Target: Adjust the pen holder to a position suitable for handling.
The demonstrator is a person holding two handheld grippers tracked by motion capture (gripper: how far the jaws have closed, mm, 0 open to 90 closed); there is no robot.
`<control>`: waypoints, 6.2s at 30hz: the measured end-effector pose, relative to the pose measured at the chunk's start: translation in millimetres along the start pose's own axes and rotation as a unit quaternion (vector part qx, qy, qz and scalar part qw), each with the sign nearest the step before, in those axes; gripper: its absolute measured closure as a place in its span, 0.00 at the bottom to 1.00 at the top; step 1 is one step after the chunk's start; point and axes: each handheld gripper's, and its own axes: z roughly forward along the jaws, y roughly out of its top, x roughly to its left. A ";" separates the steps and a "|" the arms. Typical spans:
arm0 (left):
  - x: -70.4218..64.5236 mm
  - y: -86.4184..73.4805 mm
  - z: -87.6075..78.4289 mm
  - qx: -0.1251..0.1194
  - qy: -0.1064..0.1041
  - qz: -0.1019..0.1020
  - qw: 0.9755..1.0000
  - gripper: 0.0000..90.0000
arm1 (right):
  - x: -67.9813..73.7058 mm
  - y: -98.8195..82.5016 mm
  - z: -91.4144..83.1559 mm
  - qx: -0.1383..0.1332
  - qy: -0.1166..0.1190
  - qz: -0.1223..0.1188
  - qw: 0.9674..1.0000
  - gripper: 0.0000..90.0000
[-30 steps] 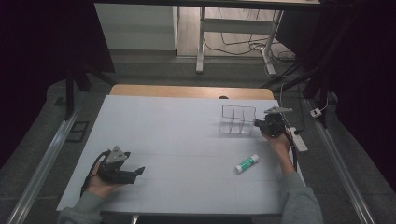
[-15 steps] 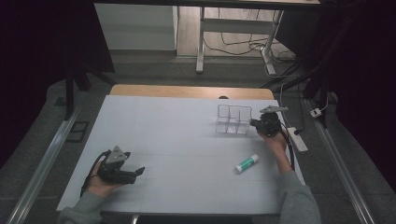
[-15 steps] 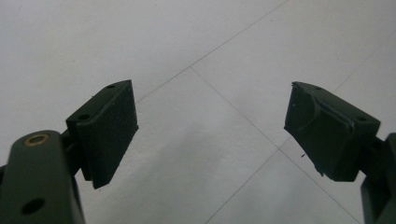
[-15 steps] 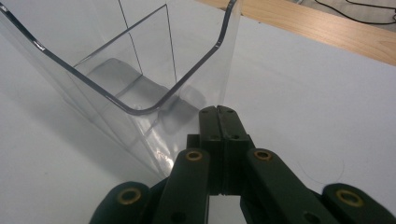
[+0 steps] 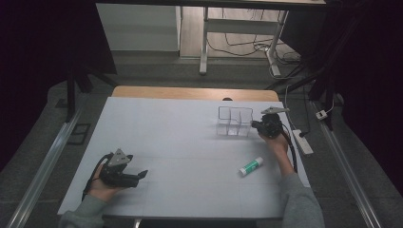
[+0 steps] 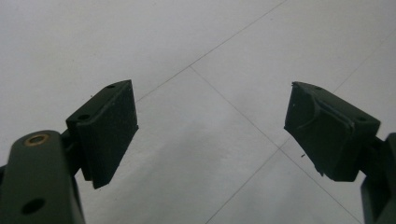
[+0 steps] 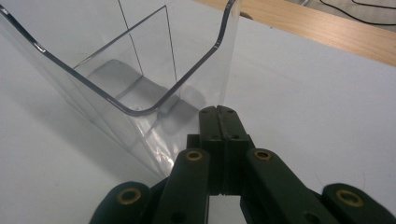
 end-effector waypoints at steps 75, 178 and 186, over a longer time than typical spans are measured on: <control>2.6 1.3 1.5 -0.001 -0.009 0.007 1.000 0.19 | 99.6 52.6 66.0 0.017 0.059 -0.065 0.996 0.99; 3.2 1.2 4.9 0.008 -0.006 0.009 1.000 0.19 | 40.3 -20.9 -70.5 0.068 0.157 -0.175 0.970 0.35; 3.1 1.3 4.8 0.008 -0.006 0.010 1.000 0.19 | 38.9 -23.3 -77.2 0.091 0.163 -0.206 0.961 0.32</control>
